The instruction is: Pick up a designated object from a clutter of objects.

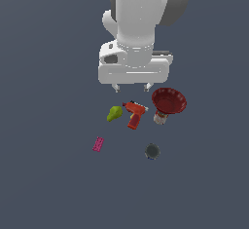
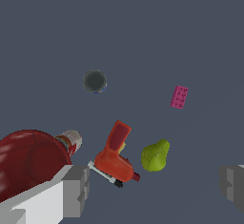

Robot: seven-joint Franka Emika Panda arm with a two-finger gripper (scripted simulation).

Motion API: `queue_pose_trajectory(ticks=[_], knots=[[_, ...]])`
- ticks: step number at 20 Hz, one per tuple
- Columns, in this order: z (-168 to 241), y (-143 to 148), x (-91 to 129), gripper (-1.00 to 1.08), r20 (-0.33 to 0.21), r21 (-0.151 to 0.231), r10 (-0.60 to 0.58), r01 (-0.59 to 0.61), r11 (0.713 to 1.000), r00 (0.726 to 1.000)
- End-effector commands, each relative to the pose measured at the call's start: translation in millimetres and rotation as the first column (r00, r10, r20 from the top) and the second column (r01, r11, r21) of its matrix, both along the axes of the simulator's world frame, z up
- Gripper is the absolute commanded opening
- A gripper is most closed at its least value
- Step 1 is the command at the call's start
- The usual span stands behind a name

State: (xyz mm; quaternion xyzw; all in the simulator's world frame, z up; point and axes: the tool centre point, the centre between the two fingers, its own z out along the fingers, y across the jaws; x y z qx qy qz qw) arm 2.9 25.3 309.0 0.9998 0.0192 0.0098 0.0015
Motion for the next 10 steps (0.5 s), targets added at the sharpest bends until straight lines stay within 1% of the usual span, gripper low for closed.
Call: queue_pose_trajectory(ticks=[1, 10], knots=[[0.0, 0.0, 0.0, 1.00, 0.000, 0.000, 0.000, 0.000, 1.000, 1.000], [-1.8, -1.5, 4.5, 1.00, -0.004, 0.008, 0.026, -0.026, 1.000, 1.000]])
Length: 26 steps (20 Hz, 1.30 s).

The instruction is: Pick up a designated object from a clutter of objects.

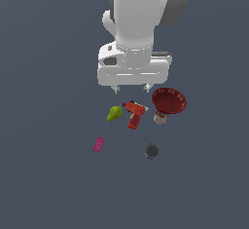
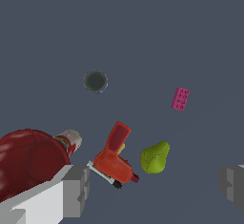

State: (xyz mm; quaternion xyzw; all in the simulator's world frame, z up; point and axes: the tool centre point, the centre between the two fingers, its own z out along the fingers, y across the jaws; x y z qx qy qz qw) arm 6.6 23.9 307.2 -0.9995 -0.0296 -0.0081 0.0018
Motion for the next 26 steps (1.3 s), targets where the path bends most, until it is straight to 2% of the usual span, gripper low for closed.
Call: queue_pose_trajectory(ticks=[1, 7, 14, 20, 26], knots=[[0, 0, 1, 1.00, -0.001, 0.002, 0.008, -0.008, 1.000, 1.000], [-3, -2, 3, 1.00, -0.001, 0.002, 0.003, -0.003, 1.000, 1.000], [-25, -15, 17, 1.00, -0.003, 0.008, -0.030, 0.030, 1.000, 1.000], [-64, -38, 36, 1.00, -0.006, 0.013, -0.085, 0.085, 0.996, 0.996], [-122, -73, 57, 1.00, -0.011, 0.014, -0.161, 0.161, 0.987, 0.987]])
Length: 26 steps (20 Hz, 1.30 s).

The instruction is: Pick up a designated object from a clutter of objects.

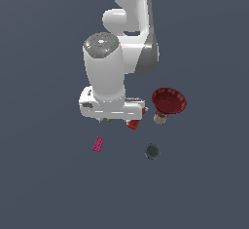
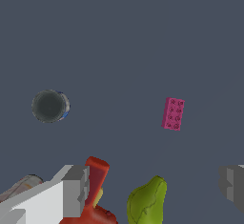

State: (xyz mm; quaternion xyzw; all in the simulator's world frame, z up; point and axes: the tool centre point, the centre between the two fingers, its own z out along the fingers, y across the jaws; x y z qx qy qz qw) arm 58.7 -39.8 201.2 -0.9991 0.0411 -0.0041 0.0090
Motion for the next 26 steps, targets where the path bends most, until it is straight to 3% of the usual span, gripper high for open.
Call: queue_pose_trajectory(ticks=[1, 13, 26], knots=[[-26, -16, 7, 1.00, -0.002, -0.001, -0.034, 0.034, 0.999, 0.999], [-121, -74, 17, 1.00, -0.008, -0.014, -0.146, 0.146, 0.989, 0.989], [-144, -84, 16, 1.00, -0.010, -0.017, -0.166, 0.166, 0.986, 0.986]])
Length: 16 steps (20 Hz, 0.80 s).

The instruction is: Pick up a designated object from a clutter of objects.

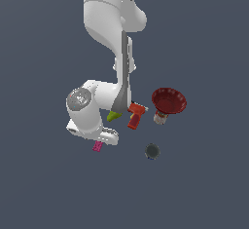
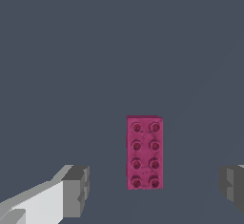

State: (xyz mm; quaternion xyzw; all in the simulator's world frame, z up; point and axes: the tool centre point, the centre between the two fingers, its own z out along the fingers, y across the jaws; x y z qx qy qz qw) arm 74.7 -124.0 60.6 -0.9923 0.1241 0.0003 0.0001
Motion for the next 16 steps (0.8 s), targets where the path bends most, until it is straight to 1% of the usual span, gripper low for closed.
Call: queue_pose_trajectory(ticks=[1, 9, 14, 15, 16], knots=[[-6, 0, 0, 1.00, -0.001, 0.000, 0.000, 0.000, 1.000, 1.000], [-42, 0, -1, 1.00, 0.000, 0.000, -0.001, 0.001, 1.000, 1.000], [-49, -1, 0, 1.00, 0.001, 0.000, -0.001, 0.001, 1.000, 1.000], [-49, -1, 0, -1.00, 0.001, 0.000, -0.001, 0.001, 1.000, 1.000], [-49, -1, 0, -1.00, 0.001, 0.000, -0.001, 0.001, 1.000, 1.000]])
